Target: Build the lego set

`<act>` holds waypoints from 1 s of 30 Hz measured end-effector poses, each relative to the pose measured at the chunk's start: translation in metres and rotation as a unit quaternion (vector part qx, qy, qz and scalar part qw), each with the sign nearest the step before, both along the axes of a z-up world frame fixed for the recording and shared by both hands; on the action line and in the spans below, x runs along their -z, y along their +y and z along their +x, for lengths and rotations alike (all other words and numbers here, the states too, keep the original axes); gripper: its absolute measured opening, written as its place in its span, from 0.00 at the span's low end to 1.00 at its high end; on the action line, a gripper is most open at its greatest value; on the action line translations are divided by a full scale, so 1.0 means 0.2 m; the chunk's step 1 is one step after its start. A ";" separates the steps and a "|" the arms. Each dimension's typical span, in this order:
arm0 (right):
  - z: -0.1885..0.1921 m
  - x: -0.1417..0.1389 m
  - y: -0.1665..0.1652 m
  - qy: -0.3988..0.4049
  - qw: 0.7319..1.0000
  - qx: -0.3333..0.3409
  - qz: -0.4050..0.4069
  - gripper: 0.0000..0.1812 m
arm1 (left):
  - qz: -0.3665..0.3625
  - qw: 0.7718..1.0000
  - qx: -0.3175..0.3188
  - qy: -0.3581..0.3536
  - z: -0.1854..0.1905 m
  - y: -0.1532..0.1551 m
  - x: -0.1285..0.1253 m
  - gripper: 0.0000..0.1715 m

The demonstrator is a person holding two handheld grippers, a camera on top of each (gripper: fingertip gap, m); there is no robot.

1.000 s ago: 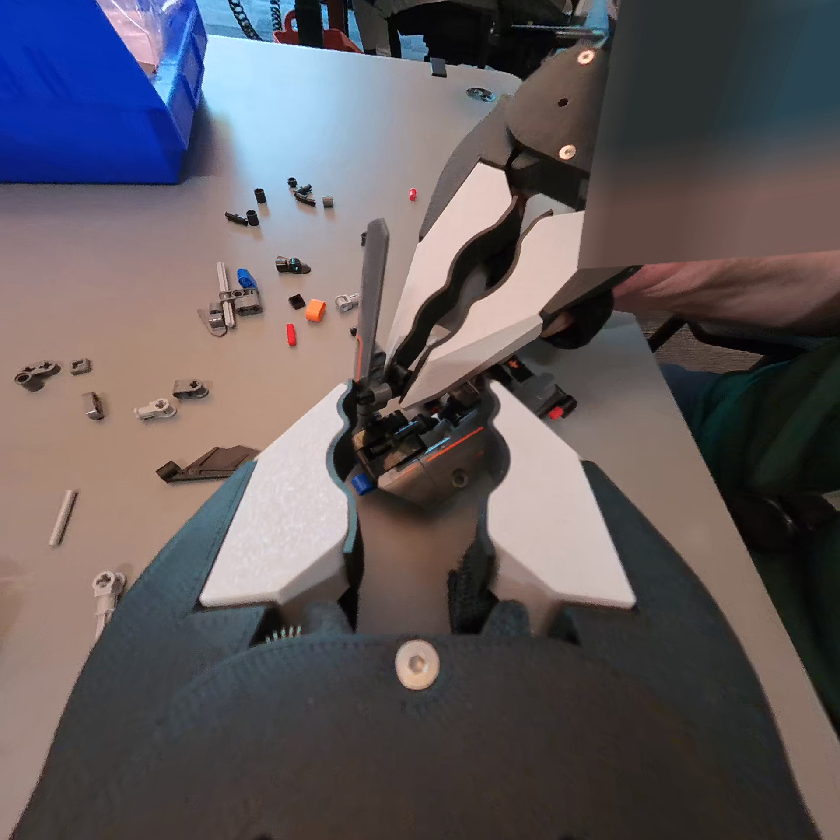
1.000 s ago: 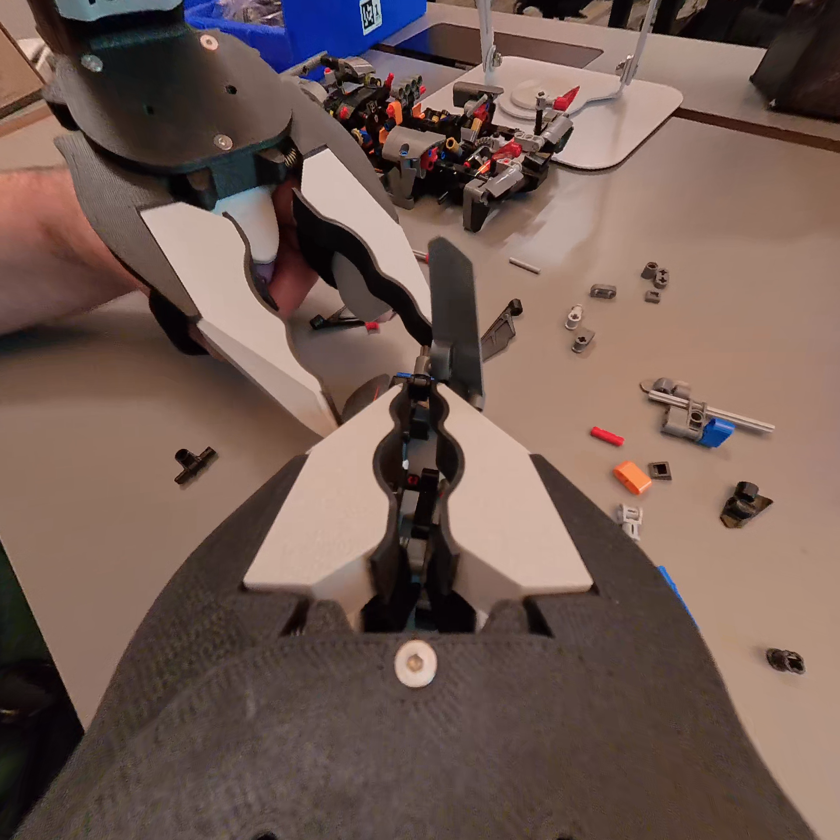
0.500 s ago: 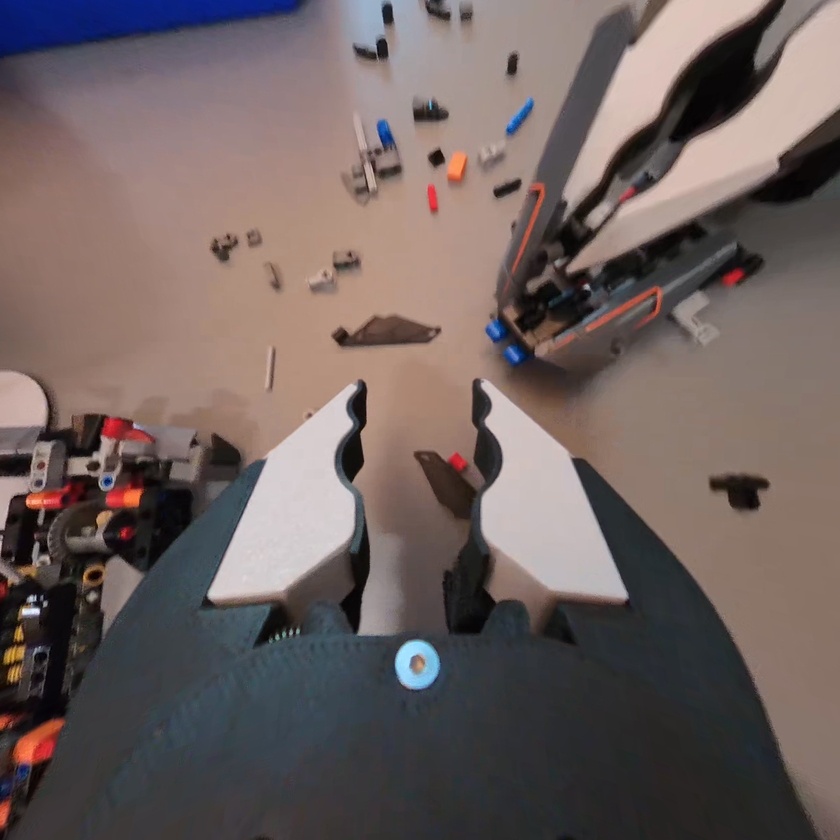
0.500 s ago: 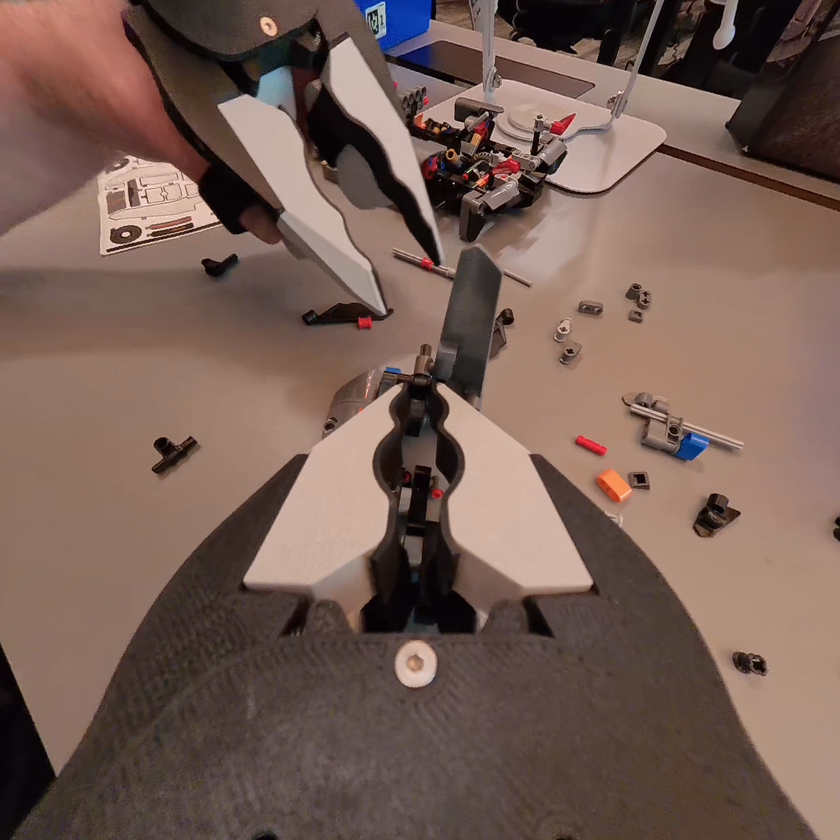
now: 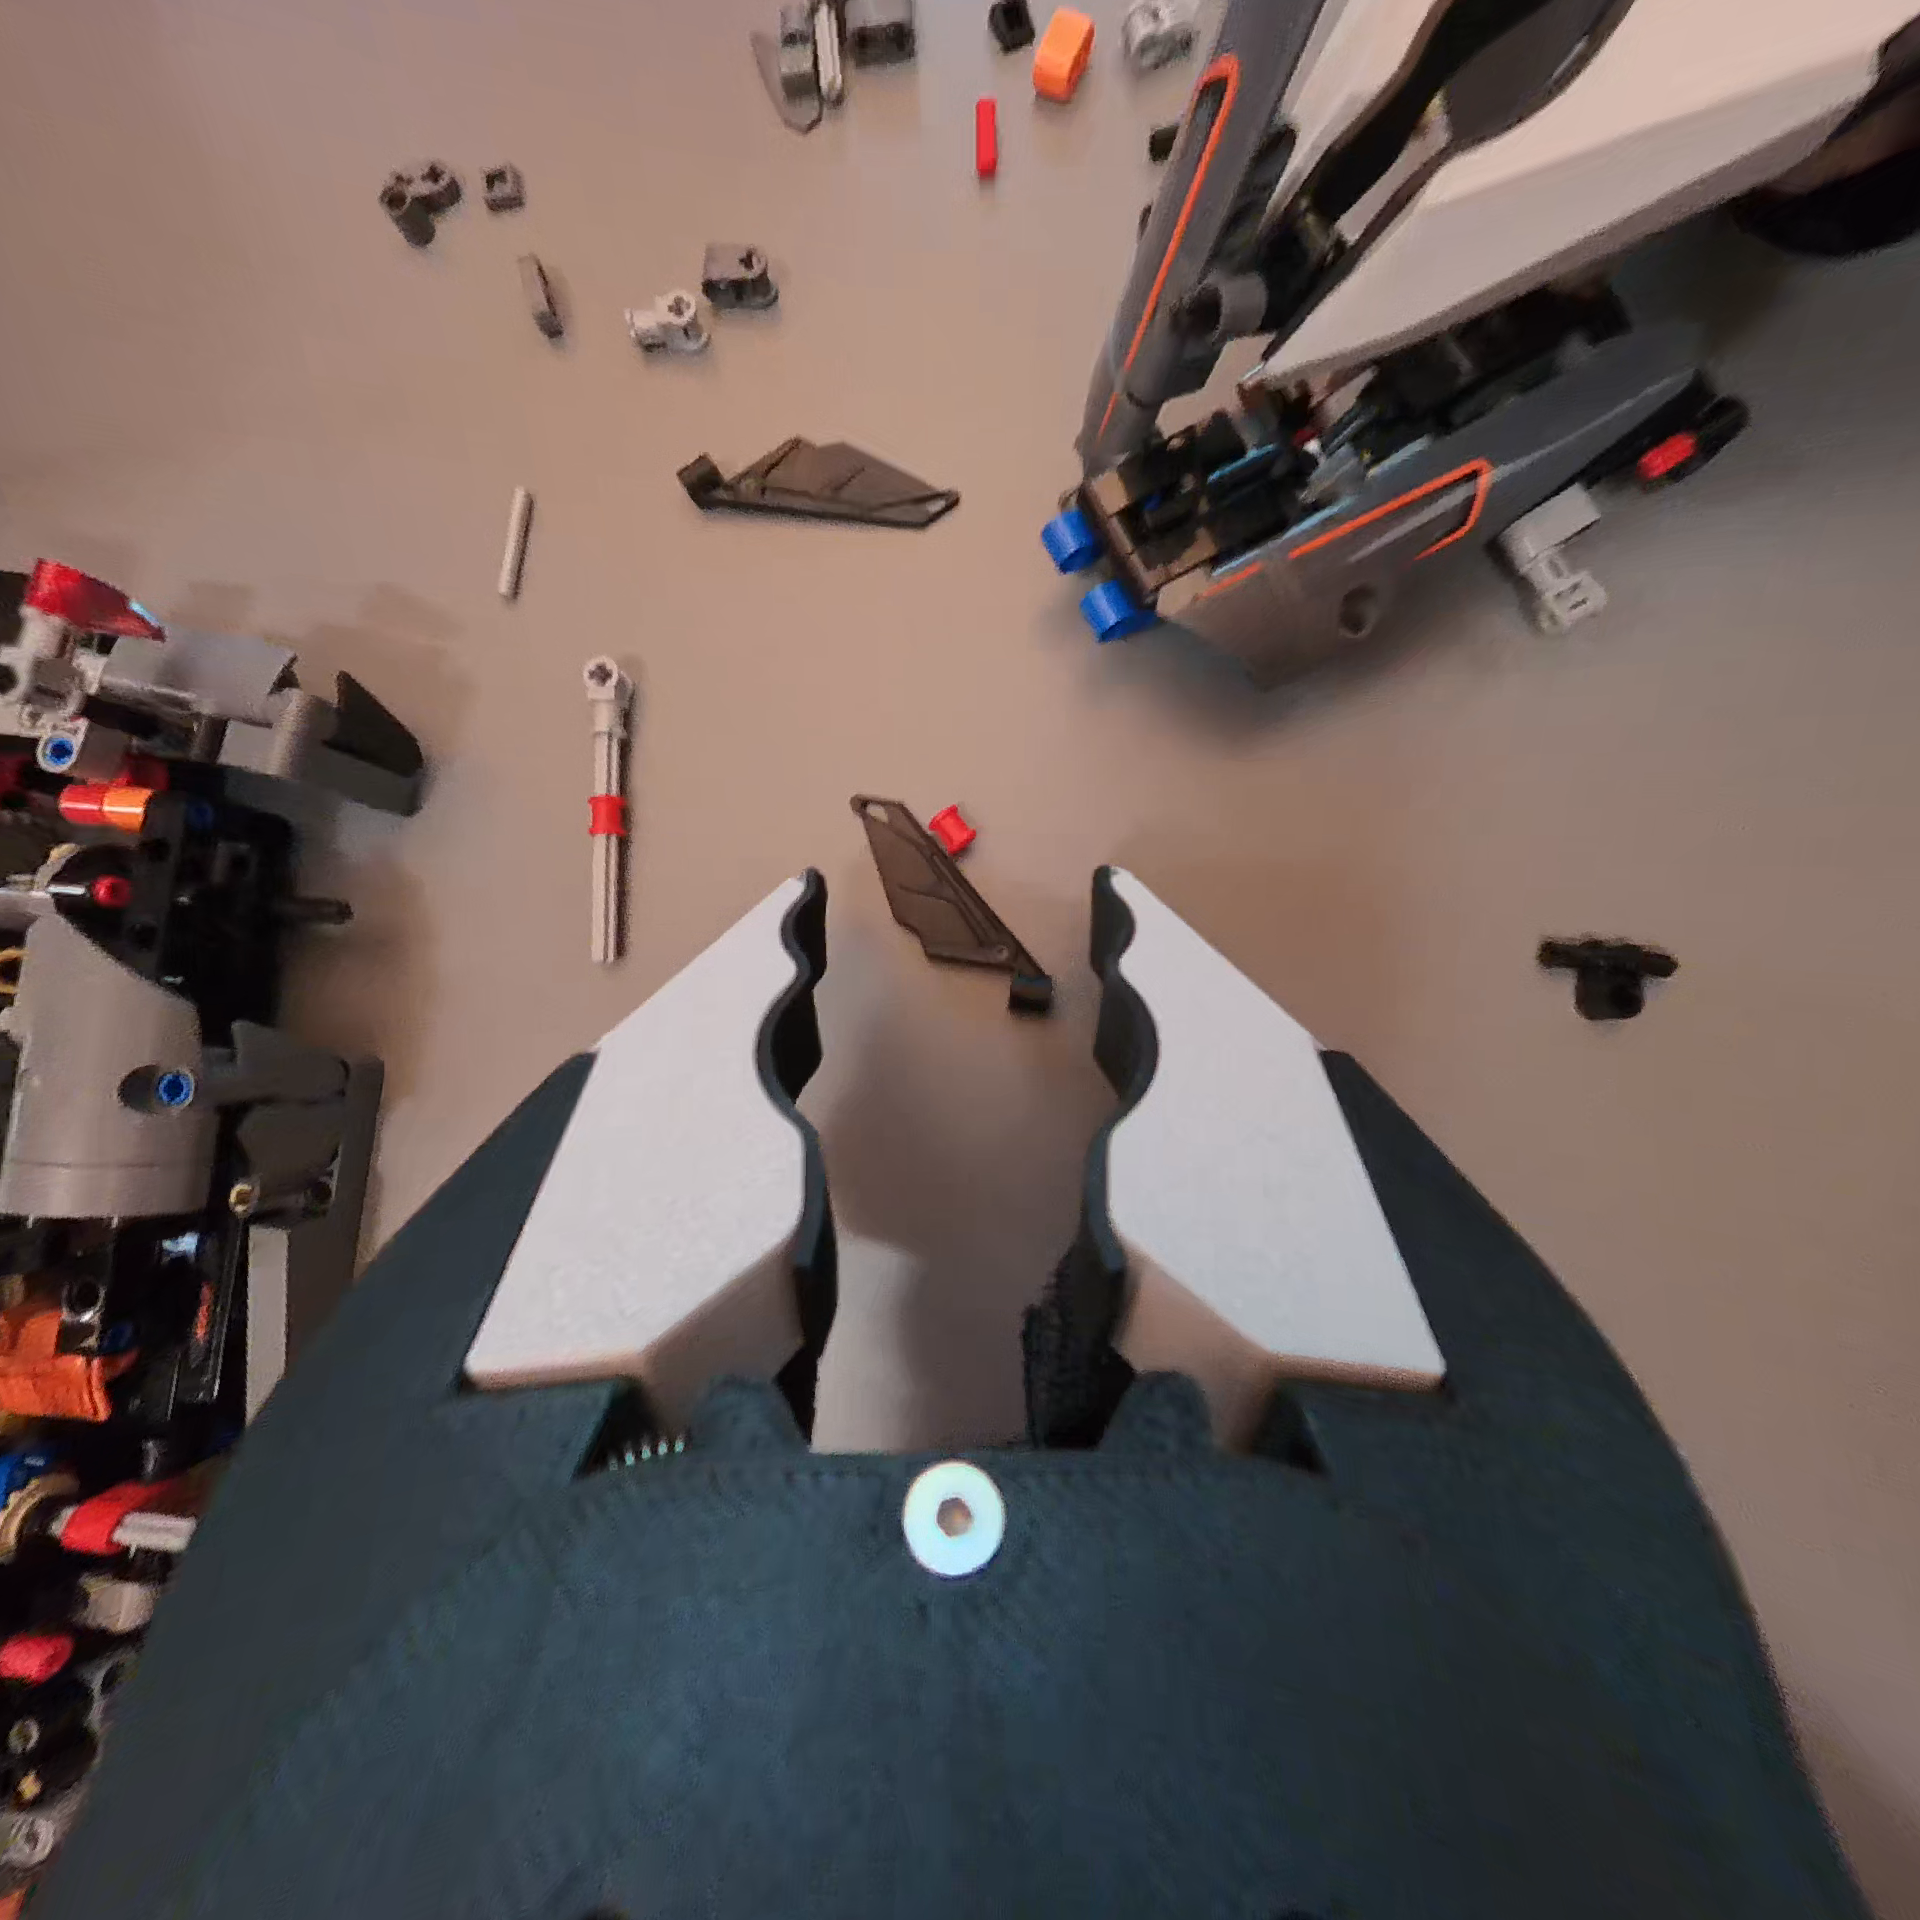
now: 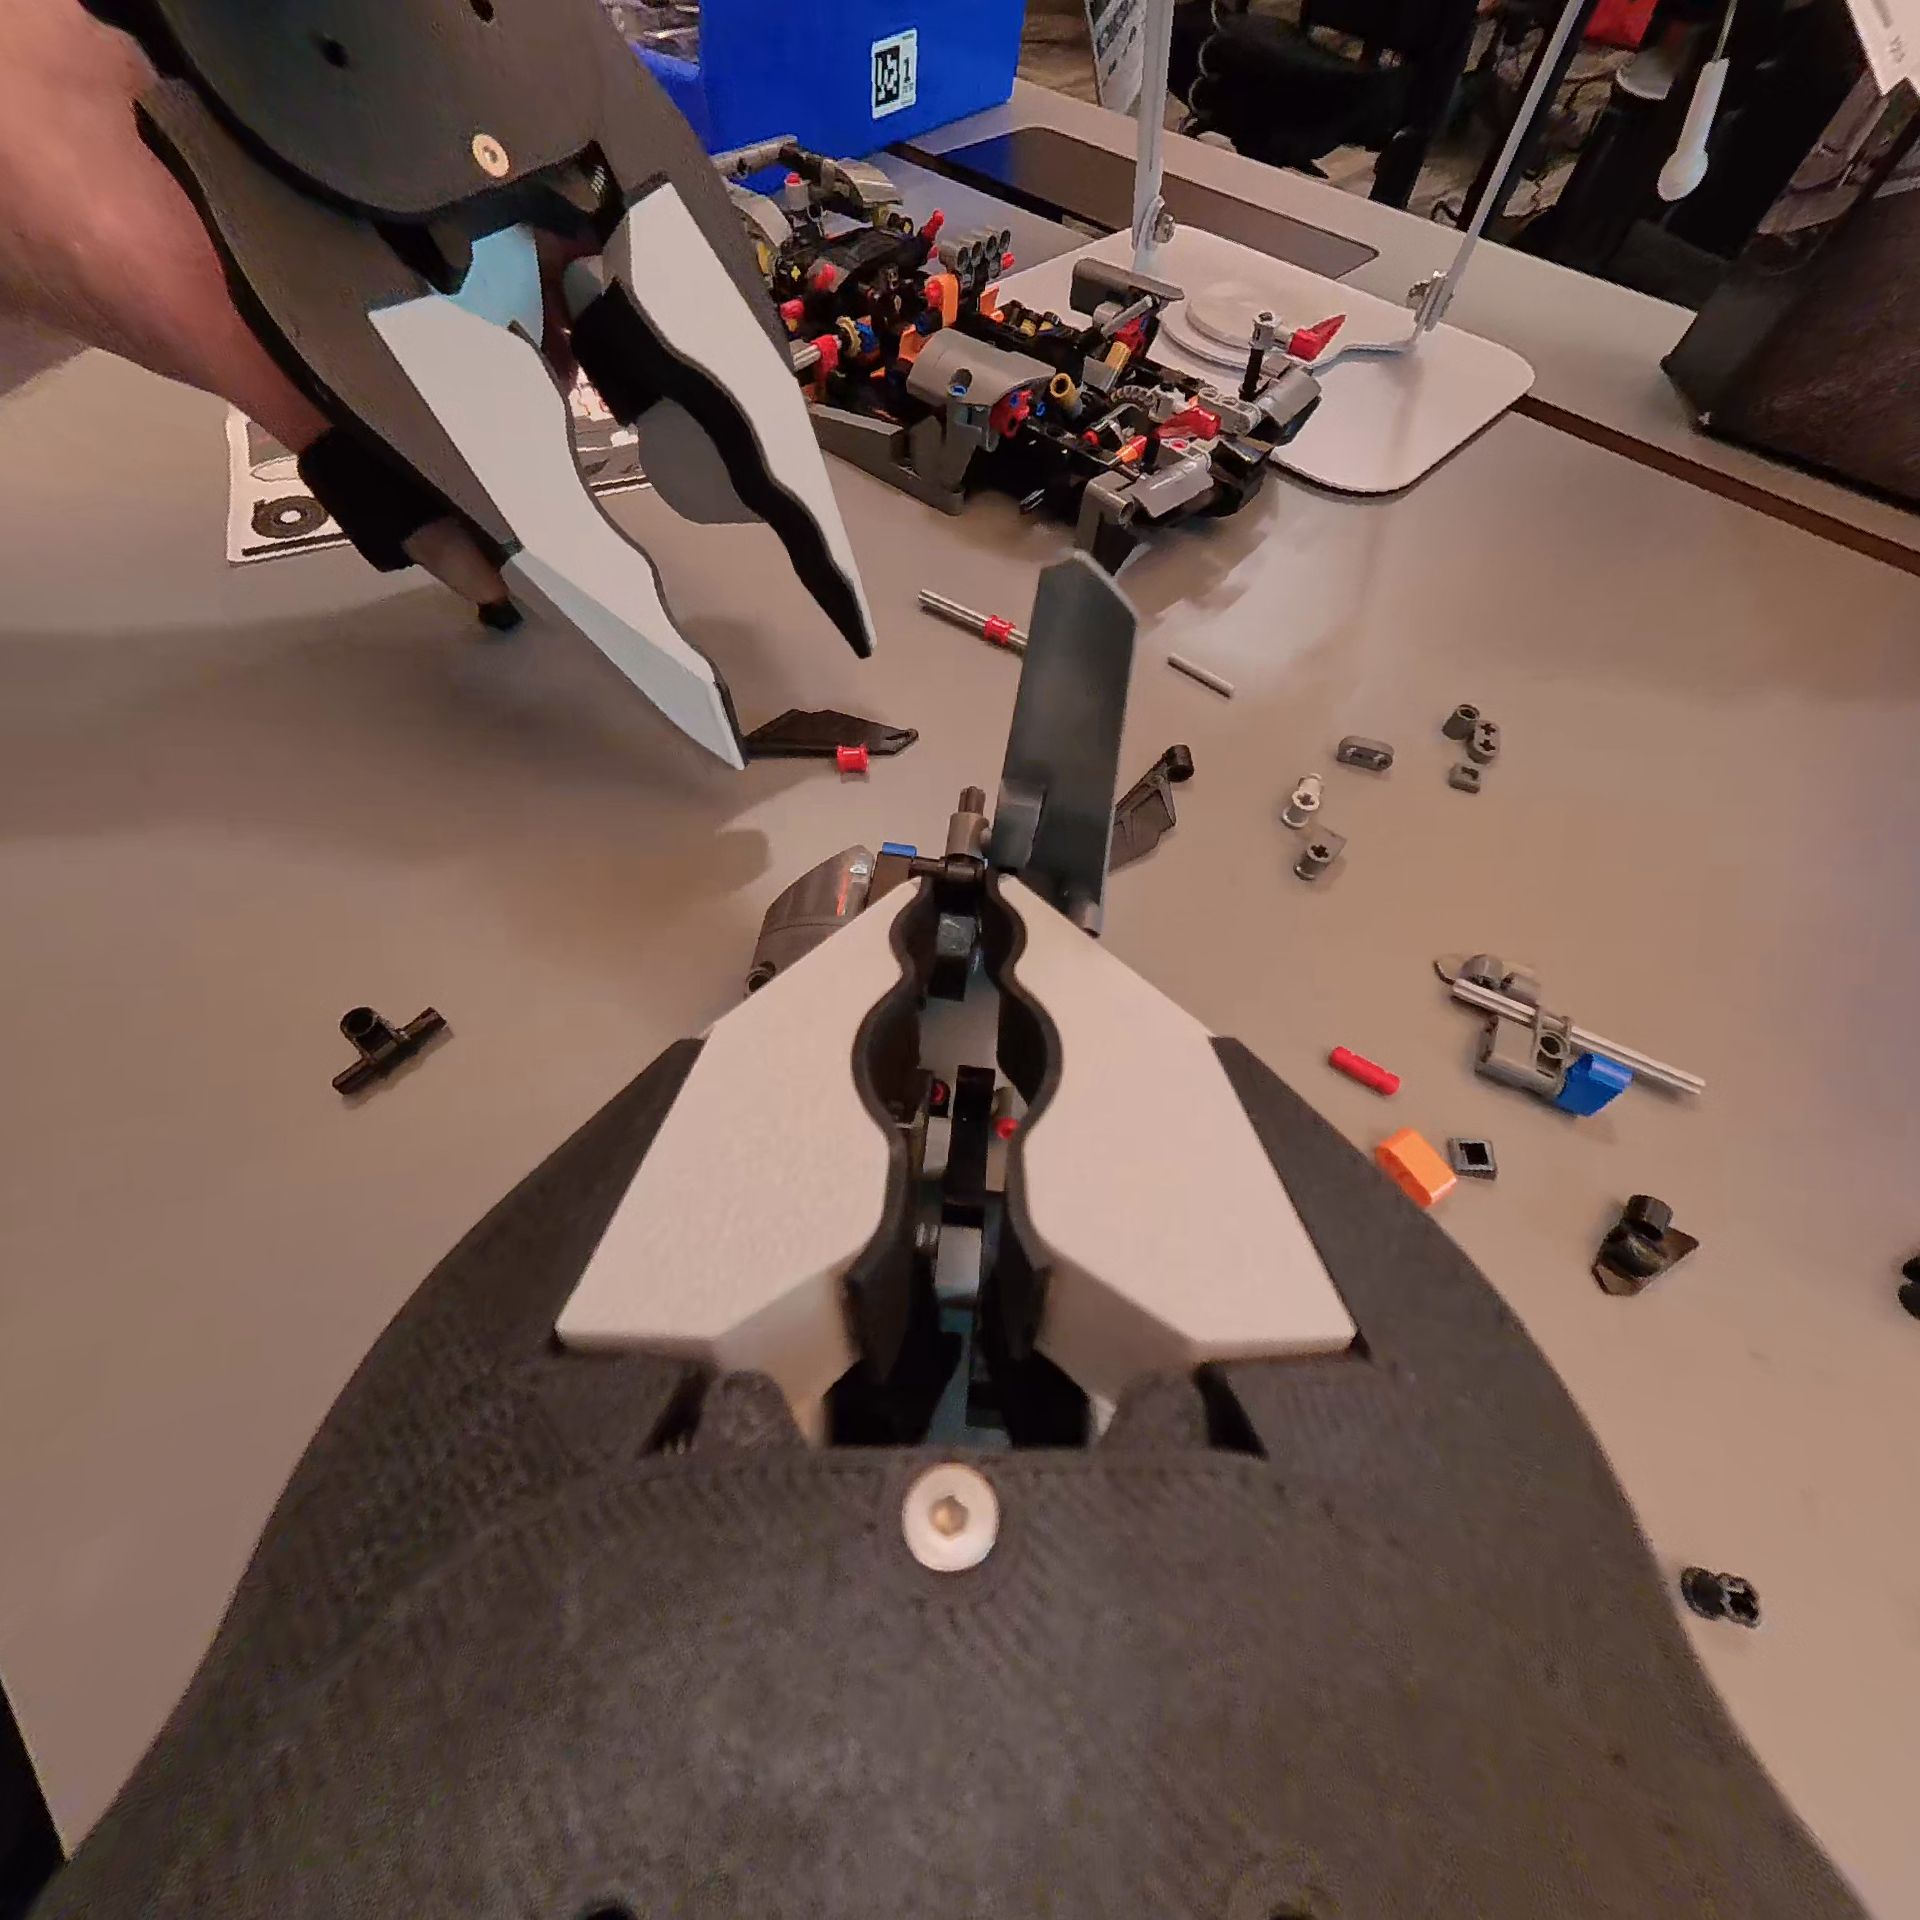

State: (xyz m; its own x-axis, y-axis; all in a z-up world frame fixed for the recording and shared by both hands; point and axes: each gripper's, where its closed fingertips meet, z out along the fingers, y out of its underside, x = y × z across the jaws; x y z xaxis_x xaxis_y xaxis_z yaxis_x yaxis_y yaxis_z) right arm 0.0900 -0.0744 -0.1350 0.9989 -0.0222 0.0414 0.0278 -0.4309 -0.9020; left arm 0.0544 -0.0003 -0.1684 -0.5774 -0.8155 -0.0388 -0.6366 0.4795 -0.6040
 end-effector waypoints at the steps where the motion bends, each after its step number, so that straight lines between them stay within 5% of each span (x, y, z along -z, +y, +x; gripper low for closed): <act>1: 0.00 0.00 0.00 0.000 1.000 -0.001 -0.001 0.03 | -0.001 1.000 0.002 0.001 0.01 -0.01 -0.01 0.29; 9: -0.01 0.00 -0.01 -0.002 1.000 -0.001 -0.002 0.03 | -0.023 0.997 0.042 -0.052 0.09 -0.15 -0.13 0.27; 16: 0.00 0.01 0.00 -0.005 1.000 -0.001 -0.005 0.03 | -0.154 0.978 0.085 -0.114 0.20 -0.41 -0.38 0.23; 21: 0.00 0.01 0.01 -0.009 1.000 -0.003 -0.007 0.03 | -0.108 0.985 0.072 -0.110 0.28 -0.45 -0.31 0.16; 24: 0.01 0.01 0.03 -0.016 1.000 -0.005 -0.010 0.03 | -0.129 0.985 0.048 -0.101 0.30 -0.43 -0.29 0.06; 30: 0.00 0.00 0.07 -0.026 0.999 -0.014 -0.012 0.03 | -0.175 0.980 -0.012 -0.094 0.32 -0.35 -0.28 0.02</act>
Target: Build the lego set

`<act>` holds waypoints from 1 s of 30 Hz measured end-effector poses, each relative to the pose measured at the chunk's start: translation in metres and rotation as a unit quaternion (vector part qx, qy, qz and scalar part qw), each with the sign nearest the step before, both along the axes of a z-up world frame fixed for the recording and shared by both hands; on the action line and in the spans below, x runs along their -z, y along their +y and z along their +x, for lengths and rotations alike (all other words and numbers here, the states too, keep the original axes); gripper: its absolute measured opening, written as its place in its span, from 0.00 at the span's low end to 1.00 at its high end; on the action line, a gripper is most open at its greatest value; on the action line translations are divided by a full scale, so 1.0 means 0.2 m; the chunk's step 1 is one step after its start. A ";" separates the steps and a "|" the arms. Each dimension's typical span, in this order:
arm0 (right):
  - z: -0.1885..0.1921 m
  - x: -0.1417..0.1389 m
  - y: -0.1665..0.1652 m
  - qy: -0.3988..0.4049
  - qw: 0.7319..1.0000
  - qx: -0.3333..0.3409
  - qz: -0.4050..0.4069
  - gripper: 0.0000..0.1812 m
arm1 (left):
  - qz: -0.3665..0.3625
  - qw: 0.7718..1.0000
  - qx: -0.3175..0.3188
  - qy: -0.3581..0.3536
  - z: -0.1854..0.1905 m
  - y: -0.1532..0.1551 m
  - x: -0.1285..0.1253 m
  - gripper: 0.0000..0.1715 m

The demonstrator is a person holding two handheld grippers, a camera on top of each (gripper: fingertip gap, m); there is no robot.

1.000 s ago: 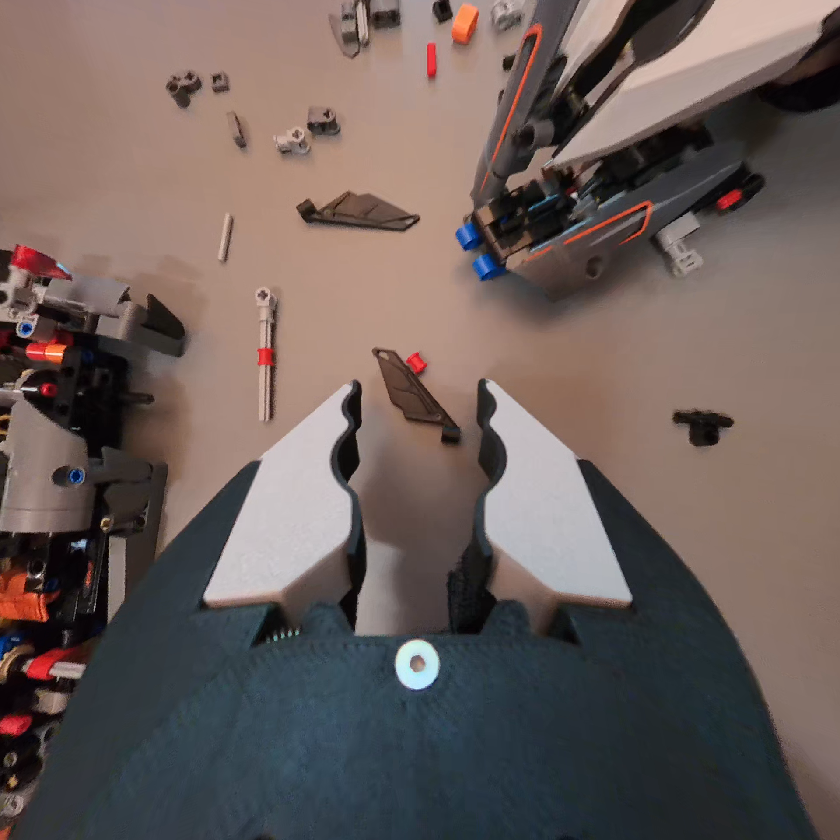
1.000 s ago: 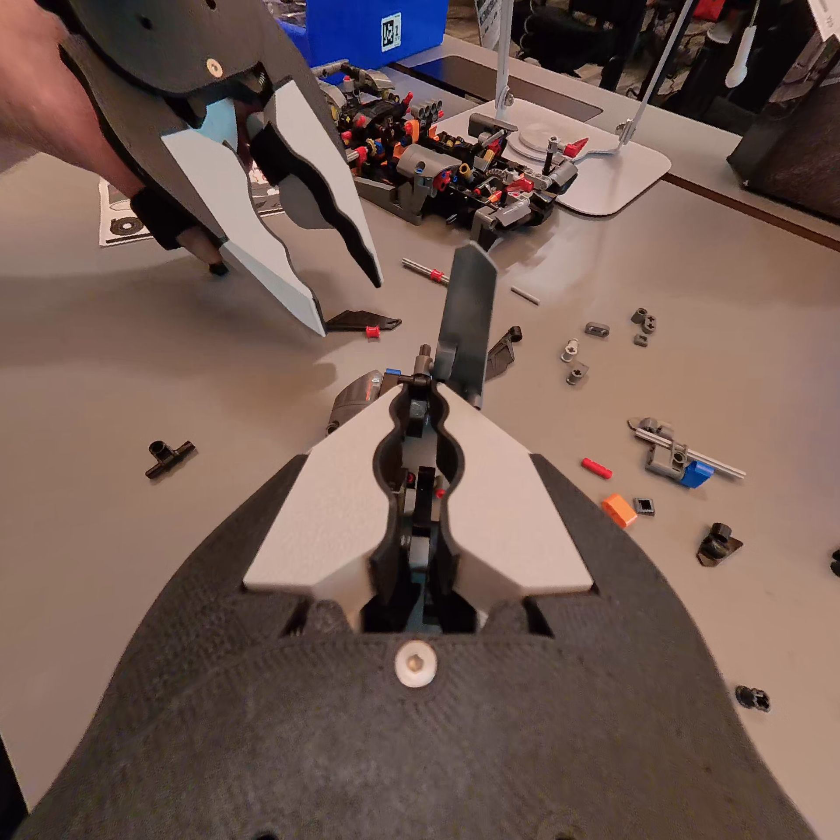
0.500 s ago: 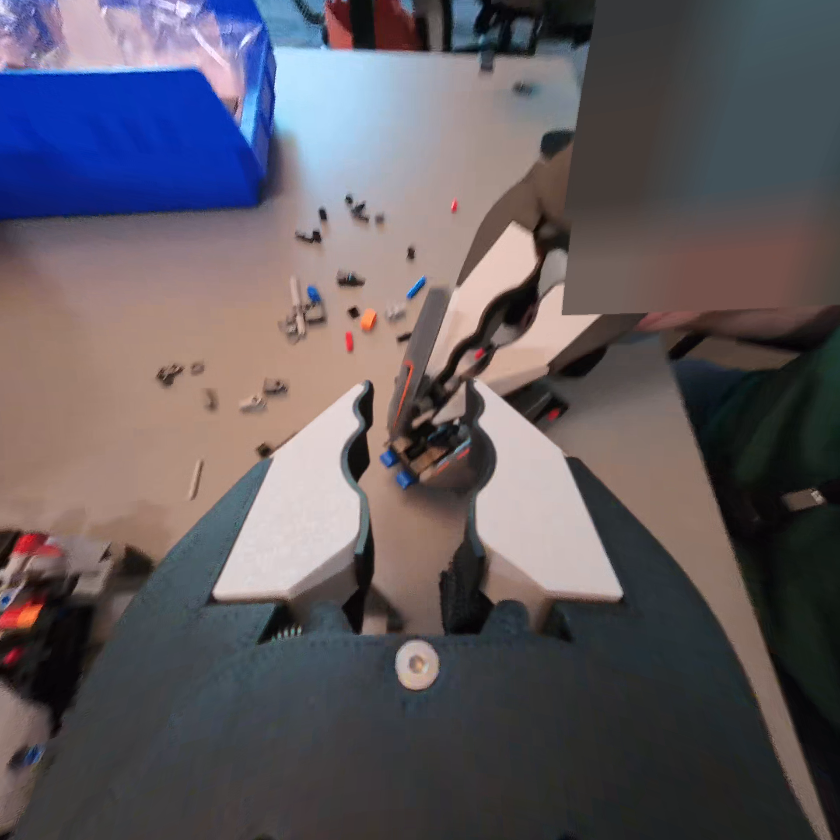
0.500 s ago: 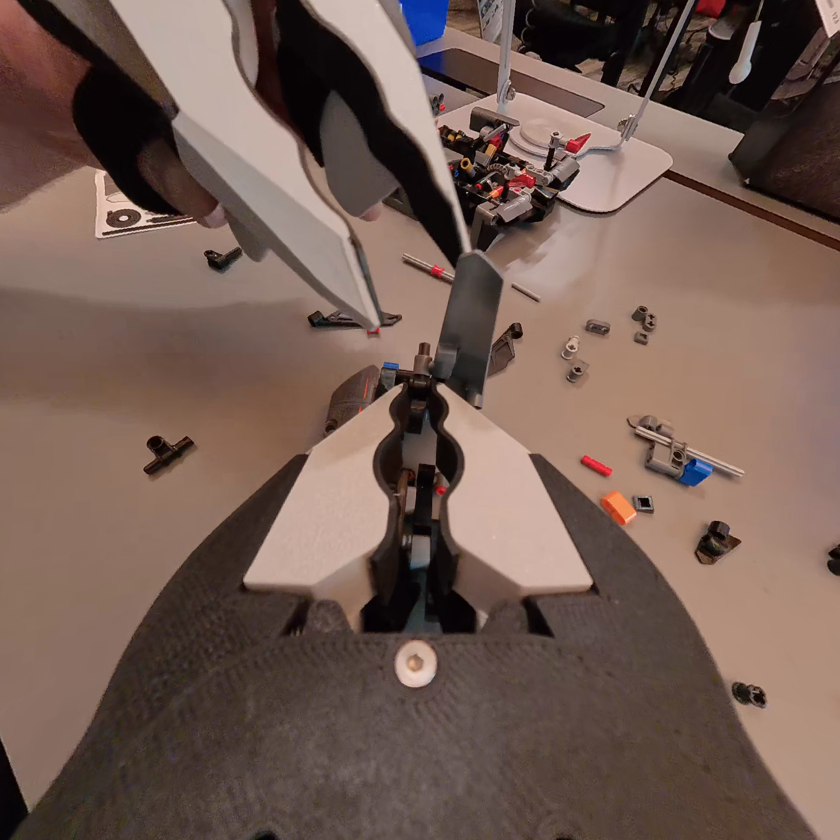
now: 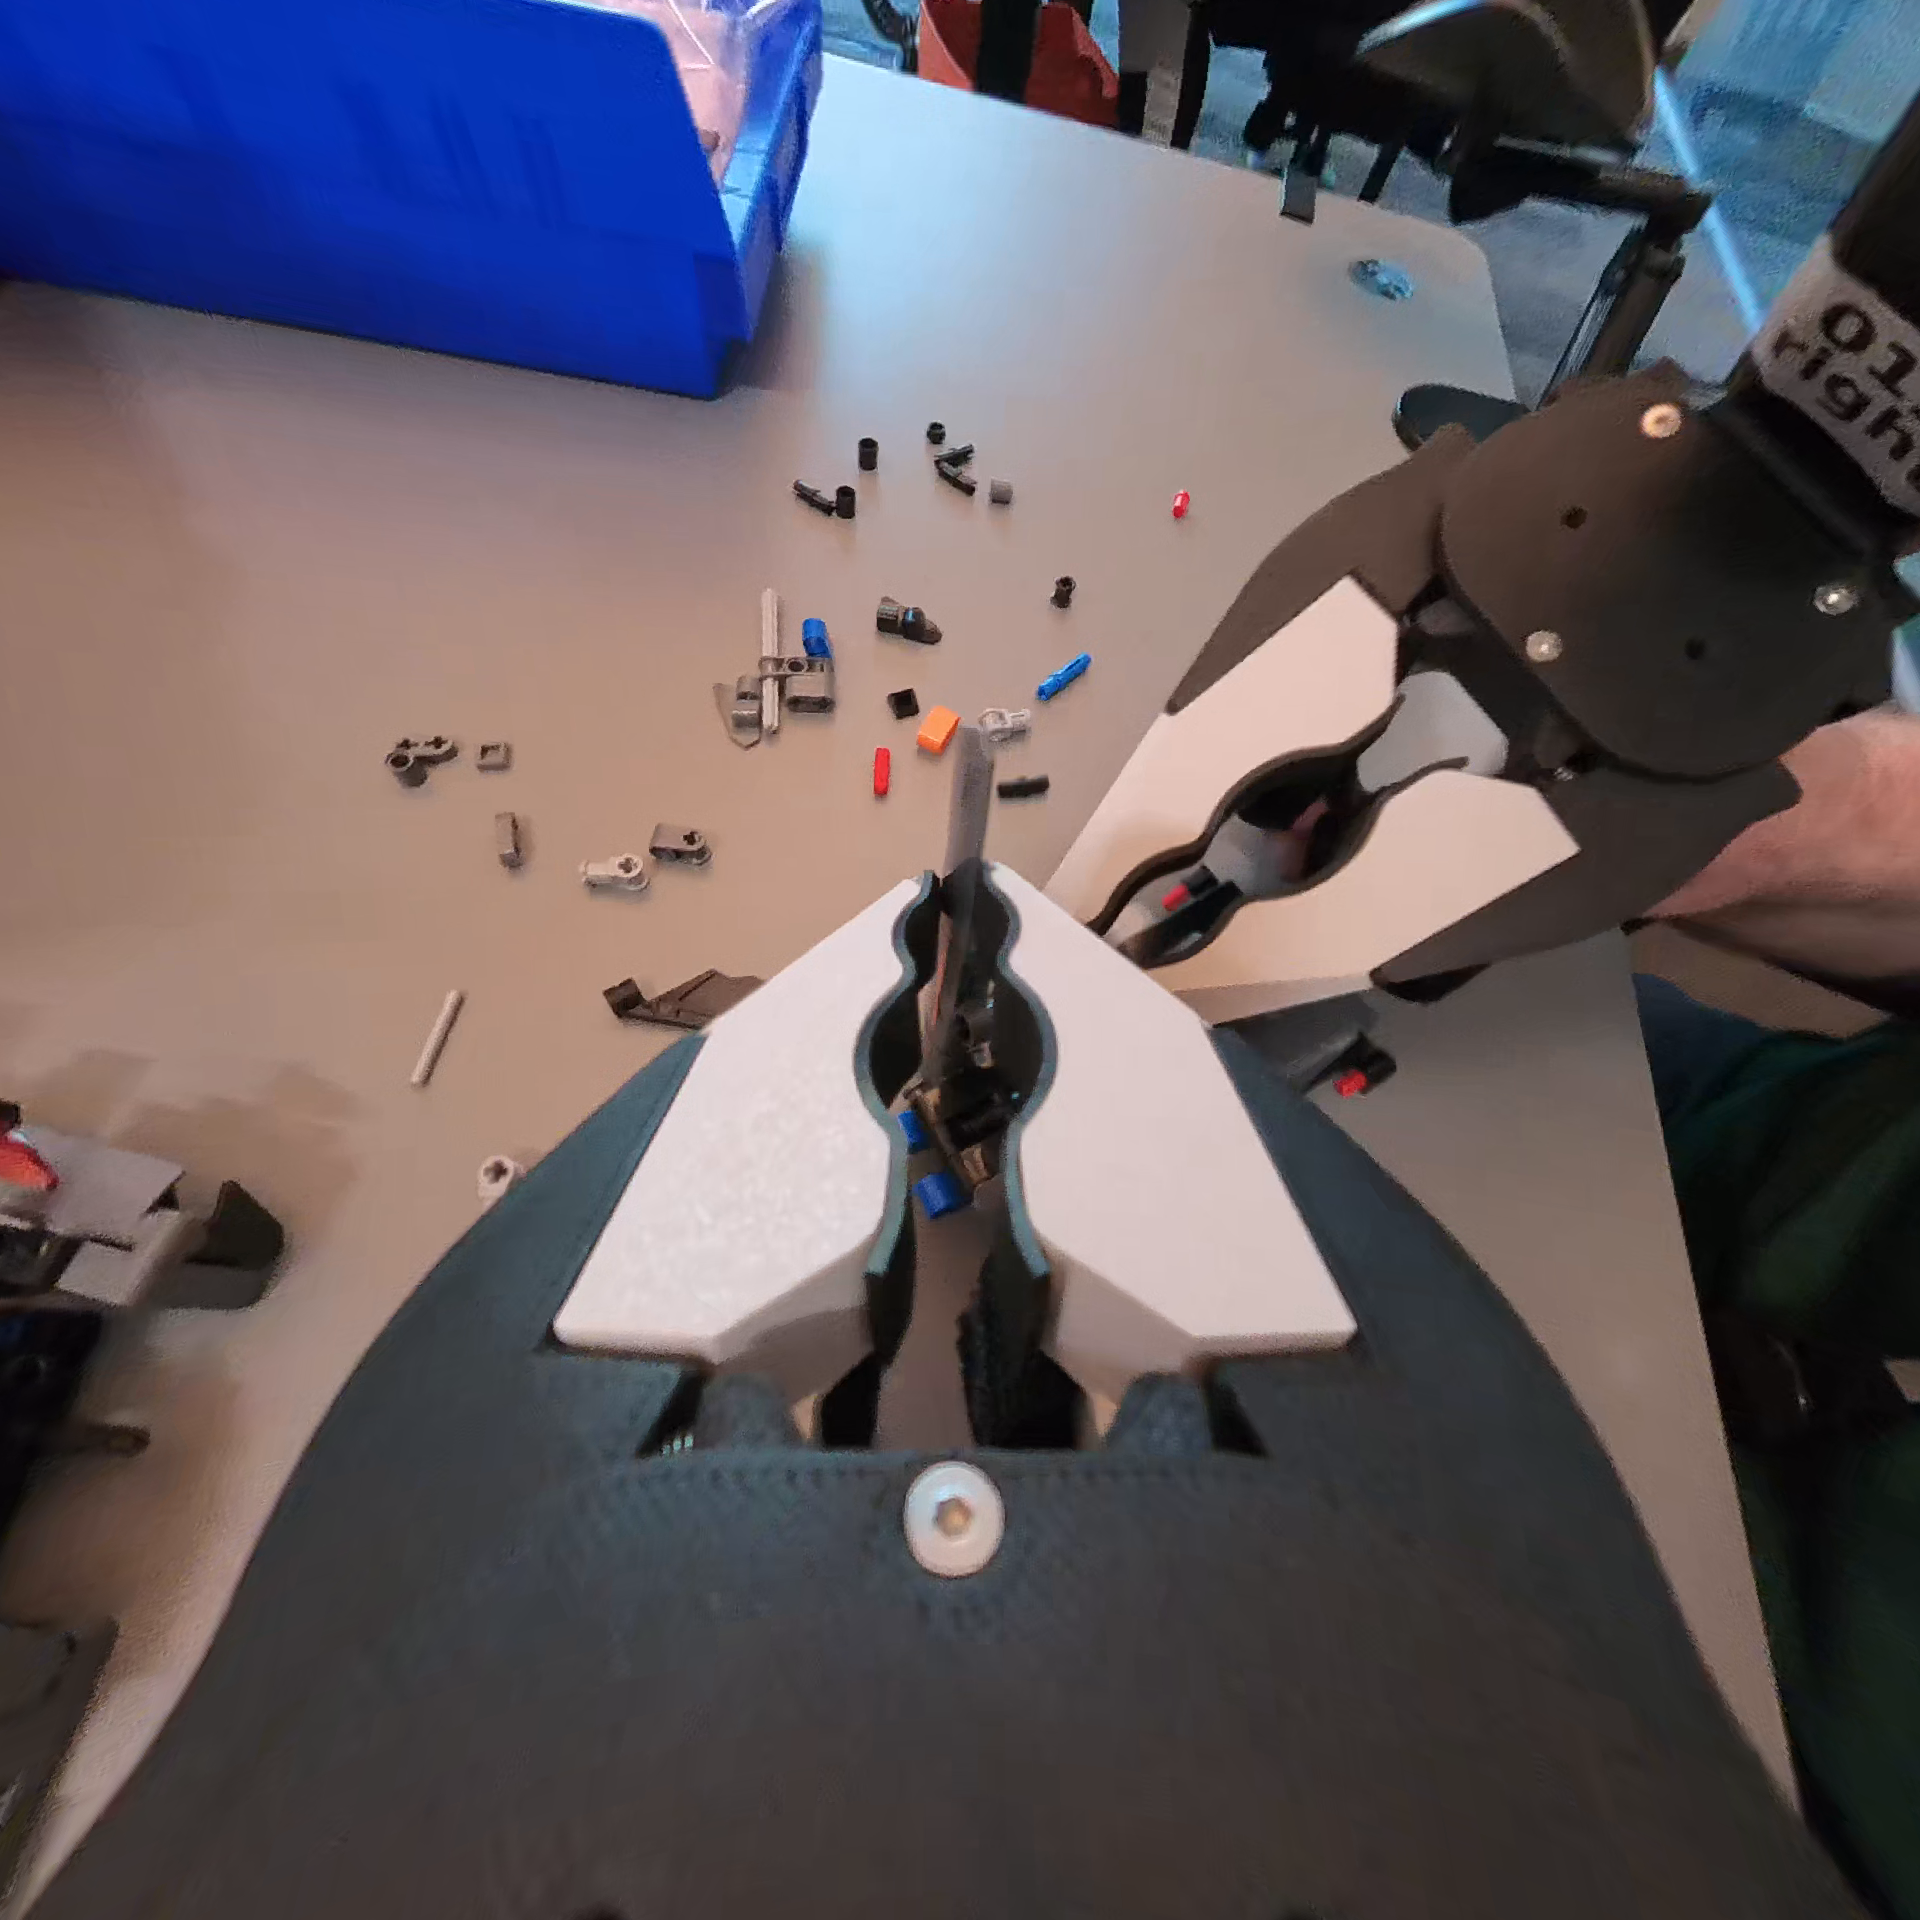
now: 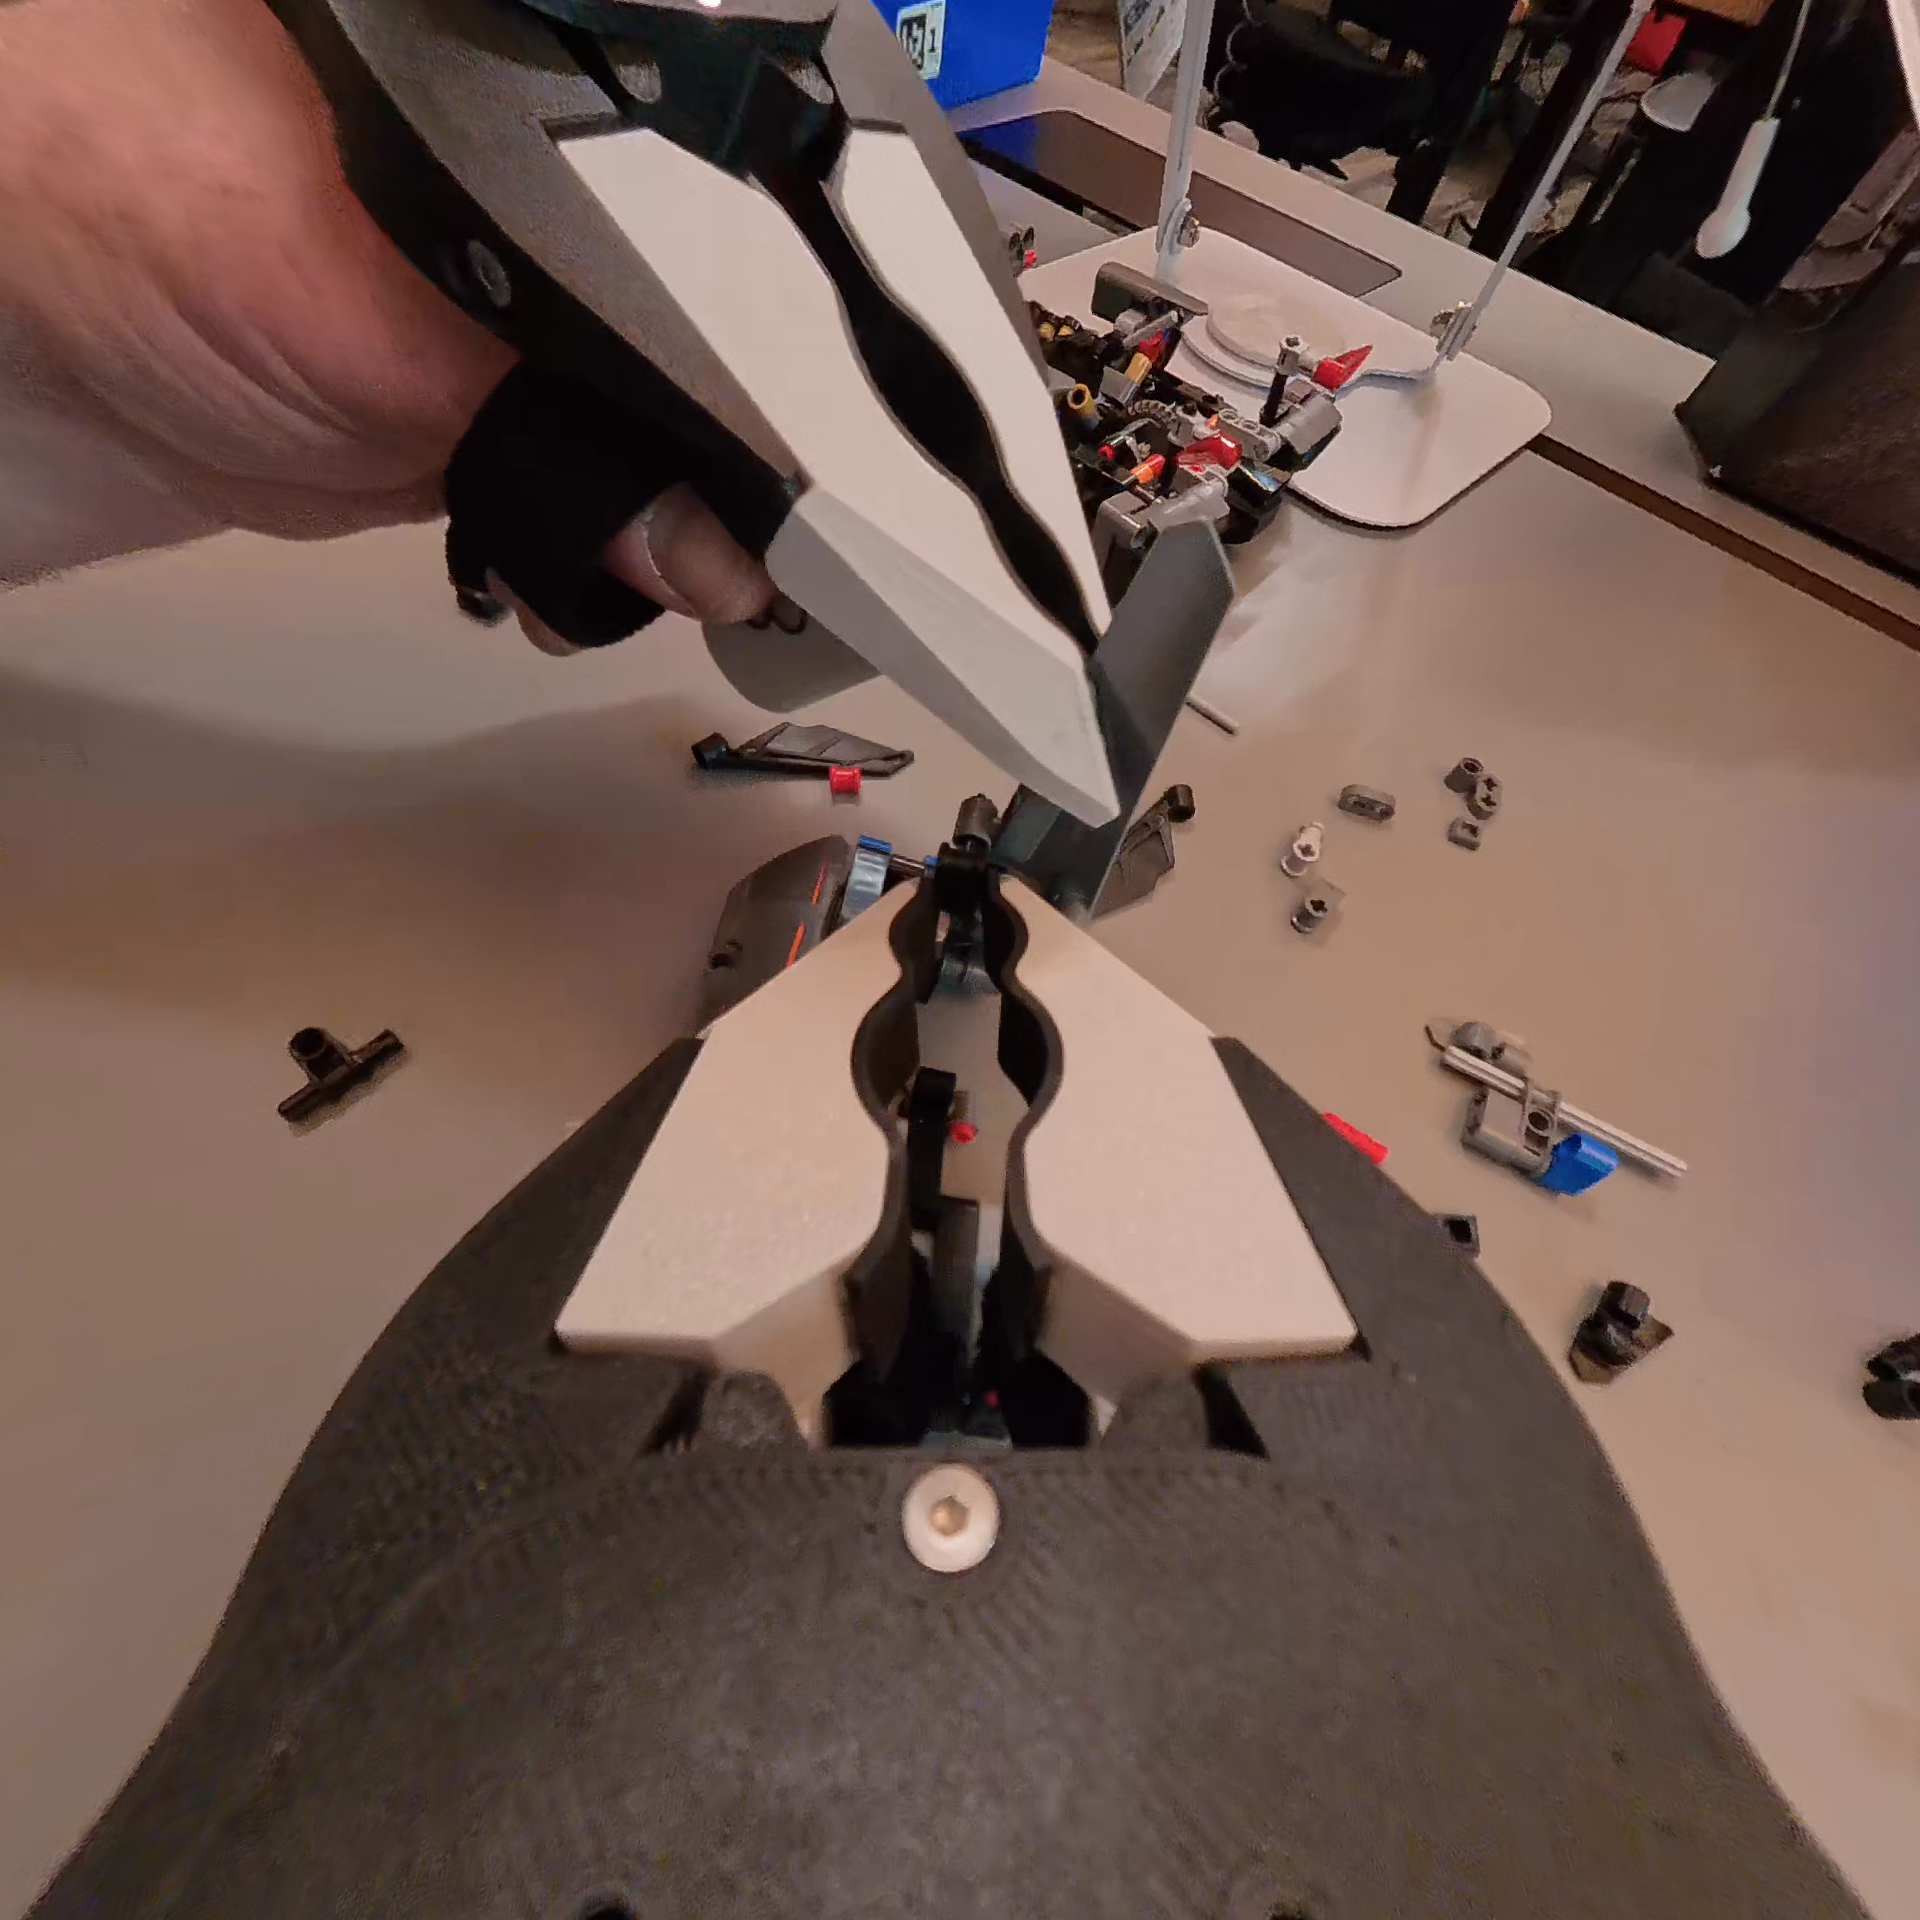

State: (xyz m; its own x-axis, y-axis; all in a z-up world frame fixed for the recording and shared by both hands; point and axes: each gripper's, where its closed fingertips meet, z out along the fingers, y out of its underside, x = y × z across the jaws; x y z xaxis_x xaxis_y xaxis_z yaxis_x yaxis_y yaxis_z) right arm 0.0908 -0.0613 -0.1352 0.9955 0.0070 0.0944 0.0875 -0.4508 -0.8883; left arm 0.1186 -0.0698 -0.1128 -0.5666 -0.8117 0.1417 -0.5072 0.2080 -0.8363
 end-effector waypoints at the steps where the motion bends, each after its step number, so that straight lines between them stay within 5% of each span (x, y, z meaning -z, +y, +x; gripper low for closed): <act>1: 0.00 0.00 0.01 0.000 1.000 -0.003 -0.003 0.04 | -0.016 1.000 -0.005 0.003 0.00 0.01 0.00 0.02; 18: 0.02 -0.06 0.06 -0.011 1.000 -0.016 -0.011 0.04 | -0.190 0.974 -0.122 0.010 0.02 0.14 0.01 0.00; 30: 0.00 -0.05 0.08 -0.102 0.993 -0.040 -0.050 0.00 | -0.205 0.967 -0.152 0.004 0.02 0.15 0.02 0.00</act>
